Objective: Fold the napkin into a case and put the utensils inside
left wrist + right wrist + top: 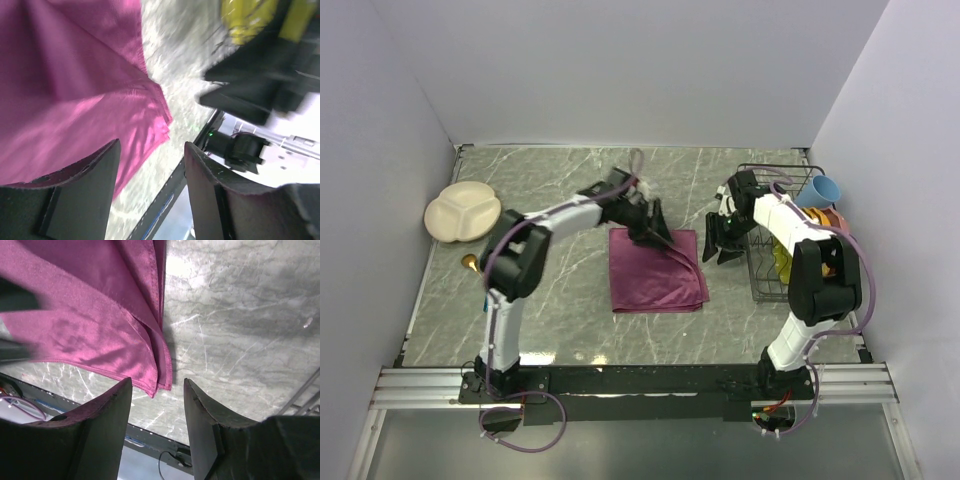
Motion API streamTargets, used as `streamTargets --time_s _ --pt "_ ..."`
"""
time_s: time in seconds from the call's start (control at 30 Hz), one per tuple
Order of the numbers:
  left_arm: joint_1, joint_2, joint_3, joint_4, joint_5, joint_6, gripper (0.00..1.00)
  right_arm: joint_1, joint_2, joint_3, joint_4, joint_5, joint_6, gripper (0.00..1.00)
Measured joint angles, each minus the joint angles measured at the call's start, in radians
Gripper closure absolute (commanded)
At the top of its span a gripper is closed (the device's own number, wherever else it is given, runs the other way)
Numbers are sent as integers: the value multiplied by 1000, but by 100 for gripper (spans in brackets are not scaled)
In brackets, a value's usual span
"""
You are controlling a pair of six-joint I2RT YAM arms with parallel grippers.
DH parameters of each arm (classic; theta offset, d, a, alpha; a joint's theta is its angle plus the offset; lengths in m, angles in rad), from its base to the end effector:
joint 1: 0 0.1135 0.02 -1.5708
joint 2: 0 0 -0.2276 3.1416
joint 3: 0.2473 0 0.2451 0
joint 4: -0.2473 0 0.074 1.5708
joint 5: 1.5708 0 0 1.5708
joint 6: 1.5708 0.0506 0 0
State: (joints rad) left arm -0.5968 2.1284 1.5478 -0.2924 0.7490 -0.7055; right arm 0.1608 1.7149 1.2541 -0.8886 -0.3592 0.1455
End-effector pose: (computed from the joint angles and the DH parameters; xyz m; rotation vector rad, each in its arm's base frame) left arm 0.3474 -0.2777 0.1413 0.2364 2.6889 -1.4246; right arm 0.3119 0.0686 0.1684 -0.0814 2.9238 0.5743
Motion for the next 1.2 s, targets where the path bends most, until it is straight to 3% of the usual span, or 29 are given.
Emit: streamTargets --time_s 0.33,0.6,0.8,1.0,1.07,1.13,1.2 --pt "287 -375 -212 -114 -66 225 45 11 106 1 58 -4 22 48" --pt "324 -394 -417 -222 -104 320 45 79 173 0 94 -2 27 50" --pt "408 -407 -431 -256 -93 377 44 98 198 -32 112 -58 63 61" --pt "548 -444 -425 -312 -91 464 43 174 200 -109 183 -222 193 62" --pt "590 -442 -410 -343 -91 505 43 233 211 -131 239 -289 274 61" --pt "619 -437 -393 -378 -92 551 42 291 228 -142 303 -346 357 53" --pt "636 -421 -364 -416 -93 617 41 335 246 -133 359 -392 430 38"
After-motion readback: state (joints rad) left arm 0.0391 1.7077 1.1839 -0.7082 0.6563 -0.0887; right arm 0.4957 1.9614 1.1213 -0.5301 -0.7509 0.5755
